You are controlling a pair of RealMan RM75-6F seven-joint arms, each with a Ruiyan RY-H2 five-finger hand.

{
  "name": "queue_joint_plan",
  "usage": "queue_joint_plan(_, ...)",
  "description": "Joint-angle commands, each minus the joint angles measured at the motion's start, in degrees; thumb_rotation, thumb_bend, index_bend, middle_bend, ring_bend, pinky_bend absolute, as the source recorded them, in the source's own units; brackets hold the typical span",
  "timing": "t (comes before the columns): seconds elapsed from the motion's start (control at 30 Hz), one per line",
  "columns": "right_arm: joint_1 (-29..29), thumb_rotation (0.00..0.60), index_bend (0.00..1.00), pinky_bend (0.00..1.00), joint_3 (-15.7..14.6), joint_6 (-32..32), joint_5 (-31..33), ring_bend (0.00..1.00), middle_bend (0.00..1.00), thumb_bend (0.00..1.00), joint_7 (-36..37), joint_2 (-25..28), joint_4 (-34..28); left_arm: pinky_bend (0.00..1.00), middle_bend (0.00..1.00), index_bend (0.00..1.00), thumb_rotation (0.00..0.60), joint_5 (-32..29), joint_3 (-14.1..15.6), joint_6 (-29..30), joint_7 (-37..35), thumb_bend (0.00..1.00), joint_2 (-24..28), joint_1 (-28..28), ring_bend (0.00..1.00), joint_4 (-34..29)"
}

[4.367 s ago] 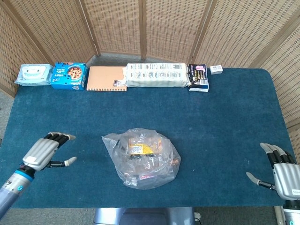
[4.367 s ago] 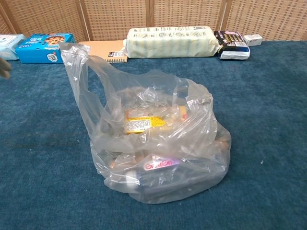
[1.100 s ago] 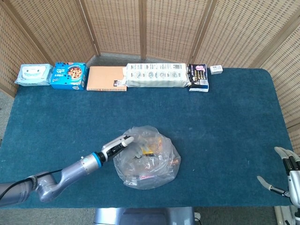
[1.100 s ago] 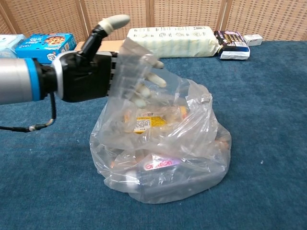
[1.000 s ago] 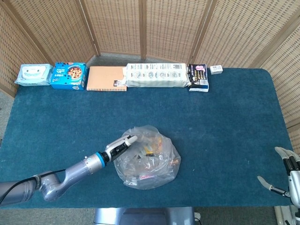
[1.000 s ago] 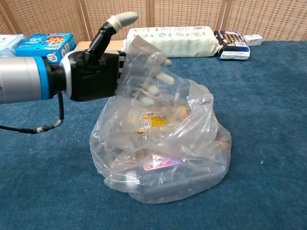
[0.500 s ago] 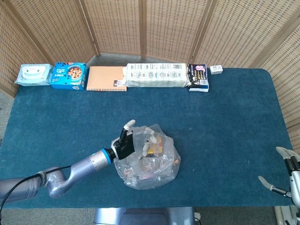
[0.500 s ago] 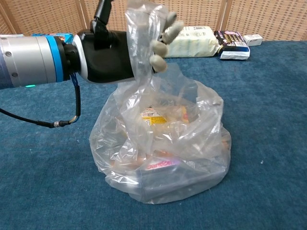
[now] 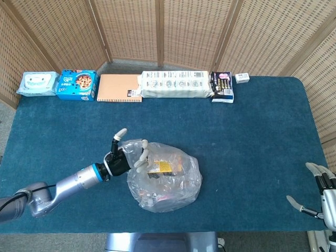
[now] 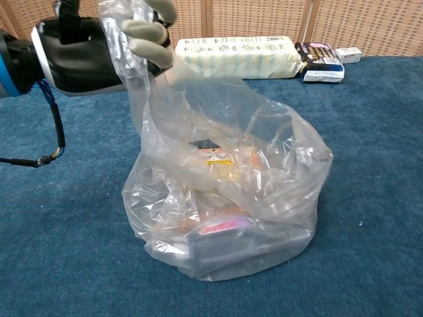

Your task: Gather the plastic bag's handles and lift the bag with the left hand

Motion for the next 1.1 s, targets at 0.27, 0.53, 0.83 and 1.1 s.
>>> queue_joint_plan(0.27,0.9,0.312,0.14,0.20,0.5,-1.3,0.6,0.18,0.20,0.19,-0.4,1.1,-1.7,0.79,0.74,0.60,0.000,-3.0,1.1,2.8,5.4,0.46,3.7,-0.2,0.82,-3.8)
queue_joint_plan(0.53,2.6,0.354,0.14,0.22,1.2,-3.6,1.2,0.18,0.20,0.19,1.0,1.7,-1.7,0.79,0.75,0.61,0.000,-5.9,-0.8,3.1,14.7,0.47,6.9,-0.5,0.82,-9.4)
queue_joint_plan(0.83,4.9,0.429,0.14,0.23,2.0,-6.3,1.6,0.18,0.20,0.20,2.7,1.1,-1.1,0.79,0.75,0.61,0.000,-6.4,-3.0,3.4,16.9,0.47,9.4,-1.7,0.82,-12.2)
queue_joint_plan(1.1,8.1,0.488,0.14,0.23,3.1,-7.0,-0.5,0.18,0.20,0.19,2.7,-1.7,0.5,0.79,0.75,0.61,0.000,-7.0,-4.3,1.6,20.3,0.47,11.9,-3.2,0.82,-14.9)
